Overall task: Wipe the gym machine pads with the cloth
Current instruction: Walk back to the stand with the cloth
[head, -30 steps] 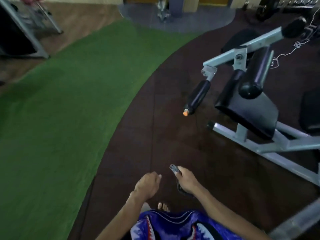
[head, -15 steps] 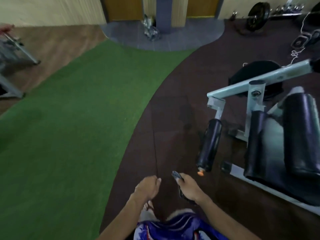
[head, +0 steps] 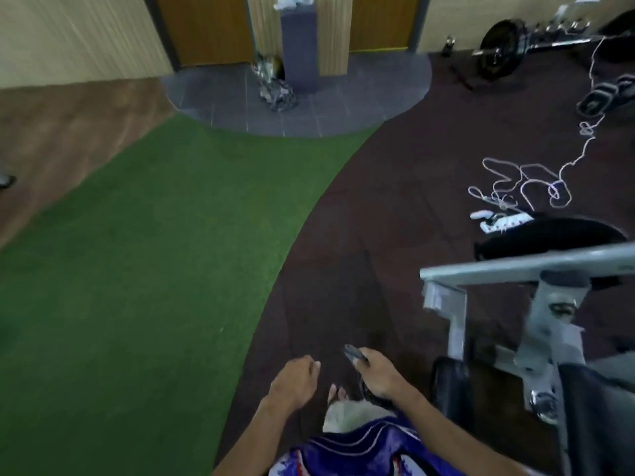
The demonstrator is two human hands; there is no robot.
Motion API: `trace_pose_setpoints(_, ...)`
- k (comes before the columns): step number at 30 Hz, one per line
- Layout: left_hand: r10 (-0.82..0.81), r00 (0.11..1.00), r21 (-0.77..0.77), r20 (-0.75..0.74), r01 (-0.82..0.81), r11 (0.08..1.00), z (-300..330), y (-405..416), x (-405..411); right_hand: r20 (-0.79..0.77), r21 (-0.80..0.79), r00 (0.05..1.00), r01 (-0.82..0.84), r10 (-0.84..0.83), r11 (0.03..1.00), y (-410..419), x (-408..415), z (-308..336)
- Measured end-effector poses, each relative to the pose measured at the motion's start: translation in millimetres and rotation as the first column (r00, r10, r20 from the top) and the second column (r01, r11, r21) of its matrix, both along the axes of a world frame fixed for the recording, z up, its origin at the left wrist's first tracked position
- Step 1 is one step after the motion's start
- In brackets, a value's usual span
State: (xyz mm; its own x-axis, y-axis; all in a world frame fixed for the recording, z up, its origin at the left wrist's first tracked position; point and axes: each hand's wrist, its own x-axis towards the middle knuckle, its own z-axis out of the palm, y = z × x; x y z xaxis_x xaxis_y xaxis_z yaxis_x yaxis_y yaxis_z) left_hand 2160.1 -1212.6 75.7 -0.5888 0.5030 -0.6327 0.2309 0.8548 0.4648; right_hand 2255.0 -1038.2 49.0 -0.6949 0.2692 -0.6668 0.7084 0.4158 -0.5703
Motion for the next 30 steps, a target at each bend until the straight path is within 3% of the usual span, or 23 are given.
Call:
trace_pose_setpoints(6,0.043,0.999,0.033,-0.011,-0.043,0.999,11.3,115.6,-142.2,0.020,0.043,1.000,0.015,-0.016,0.999,112.6,-156.3,18.5)
trace_pose_setpoints(12,-0.015,1.000,0.021,-0.020,0.015,1.000,-5.3,204.0,-300.3,0.034,0.062,0.999,-0.032,0.030,0.998,191.2,-310.5,8.6)
trace_pose_setpoints(19,-0.012,1.000,0.015,0.000,0.012,1.000,8.8,300.4,-530.6,0.002,0.015,1.000,0.022,-0.022,1.000,281.4,-518.1,28.6)
trace_pose_setpoints(30,0.006,0.999,-0.010,0.049,-0.005,1.000,8.8,471.6,-809.6,-0.050,0.011,0.999,-0.007,0.007,1.000,448.0,-817.0,16.5)
